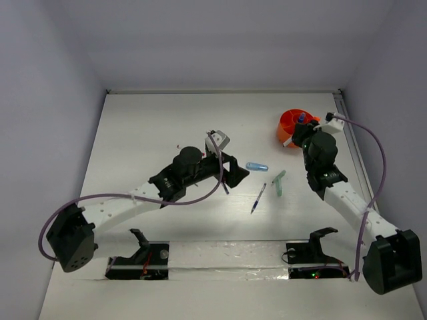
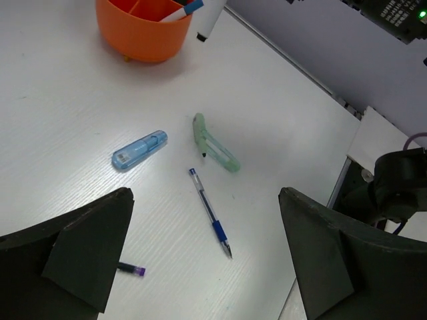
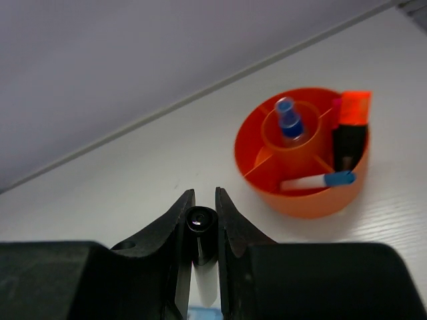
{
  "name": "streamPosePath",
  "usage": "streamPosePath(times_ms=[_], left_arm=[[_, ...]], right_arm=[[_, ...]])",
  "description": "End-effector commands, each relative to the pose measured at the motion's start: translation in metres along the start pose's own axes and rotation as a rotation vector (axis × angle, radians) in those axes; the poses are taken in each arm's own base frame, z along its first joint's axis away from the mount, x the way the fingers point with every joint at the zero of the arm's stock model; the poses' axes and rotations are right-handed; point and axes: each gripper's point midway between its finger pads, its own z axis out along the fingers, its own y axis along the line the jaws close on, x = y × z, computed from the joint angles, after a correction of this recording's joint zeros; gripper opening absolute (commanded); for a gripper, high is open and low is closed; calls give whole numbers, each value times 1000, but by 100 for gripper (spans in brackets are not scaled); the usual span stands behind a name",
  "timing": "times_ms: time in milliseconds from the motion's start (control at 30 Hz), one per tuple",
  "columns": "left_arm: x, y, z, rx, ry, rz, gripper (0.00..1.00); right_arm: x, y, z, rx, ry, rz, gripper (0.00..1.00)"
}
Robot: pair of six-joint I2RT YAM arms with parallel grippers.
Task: Sort the stationery into containers
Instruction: Place the pen in the storage box.
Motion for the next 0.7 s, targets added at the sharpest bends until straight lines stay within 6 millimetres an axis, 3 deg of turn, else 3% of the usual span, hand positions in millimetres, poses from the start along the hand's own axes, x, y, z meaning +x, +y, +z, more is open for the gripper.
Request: streamPosePath(times_ms=[0, 133, 300, 400, 667], left_arm=[[-9, 11, -17, -71, -65, 15, 89], [-4, 18, -26, -105, -95, -7, 91], [1, 32, -37, -170, -126, 10, 92], [6, 35, -43, -175, -137, 38, 93], [14, 48, -47, -229, -163, 28, 99]], right_arm=[[-66, -30, 13, 228, -260, -64, 4], [-81, -39, 27, 324, -335, -113, 4], [-76, -50, 52, 408, -332, -196, 4], [-87, -50, 61, 435, -366, -240, 4], [-68, -57, 87, 473, -345, -289, 5]])
